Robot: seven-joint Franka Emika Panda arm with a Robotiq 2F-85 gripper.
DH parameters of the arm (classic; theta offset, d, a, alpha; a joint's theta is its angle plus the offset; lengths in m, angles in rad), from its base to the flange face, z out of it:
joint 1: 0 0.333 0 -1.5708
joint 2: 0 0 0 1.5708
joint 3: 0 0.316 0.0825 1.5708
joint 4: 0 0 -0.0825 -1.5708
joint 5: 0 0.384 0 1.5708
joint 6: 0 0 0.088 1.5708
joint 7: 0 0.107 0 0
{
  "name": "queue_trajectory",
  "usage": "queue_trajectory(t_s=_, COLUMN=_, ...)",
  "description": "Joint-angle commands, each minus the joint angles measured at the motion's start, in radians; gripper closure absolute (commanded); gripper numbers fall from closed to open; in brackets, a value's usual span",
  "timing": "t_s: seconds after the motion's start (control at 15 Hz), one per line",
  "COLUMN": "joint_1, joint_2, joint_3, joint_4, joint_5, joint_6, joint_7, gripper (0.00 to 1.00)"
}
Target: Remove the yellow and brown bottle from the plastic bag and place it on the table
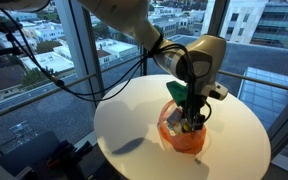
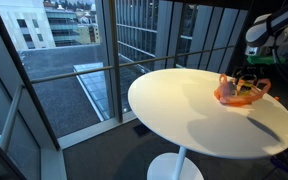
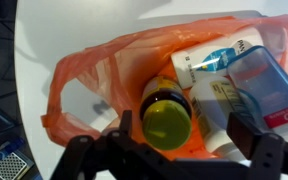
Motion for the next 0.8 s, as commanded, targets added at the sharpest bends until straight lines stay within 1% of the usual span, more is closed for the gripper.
queue_trajectory(t_s=0.0, joint_1=0.002, joint_2=0.017, joint_3=-0.002, joint_4=0.033, joint_5=-0.001, joint_6=0.002, joint_7=0.019, gripper=0.22)
queue_trajectory(t_s=0.07, joint_1=0.002, joint_2=0.017, joint_3=-0.002, joint_4=0.033, joint_5=-0.001, joint_6=0.004, joint_7=0.018, gripper=0.20)
queue_trajectory(t_s=0.13, joint_1=0.001, joint_2=0.015, joint_3=-0.002, joint_4=0.033, joint_5=-0.001, joint_6=0.004, joint_7=0.017, gripper=0.26)
queue_trajectory(t_s=0.2, joint_1=0.001, joint_2=0.014, joint_3=-0.002, joint_4=0.033, joint_5=-0.001, joint_6=0.004, joint_7=0.017, gripper=0.30)
queue_trajectory(t_s=0.27, joint_1=0.001, joint_2=0.011, joint_3=-0.002, joint_4=0.032, joint_5=-0.001, joint_6=0.003, joint_7=0.016, gripper=0.27)
queue_trajectory(t_s=0.47, joint_1=0.002, joint_2=0.005, joint_3=-0.001, joint_4=0.030, joint_5=-0.002, joint_6=0.005, joint_7=0.014, gripper=0.24)
queue_trajectory(t_s=0.73, joint_1=0.006, joint_2=0.001, joint_3=-0.002, joint_4=0.027, joint_5=-0.006, joint_6=0.010, joint_7=0.016, gripper=0.25)
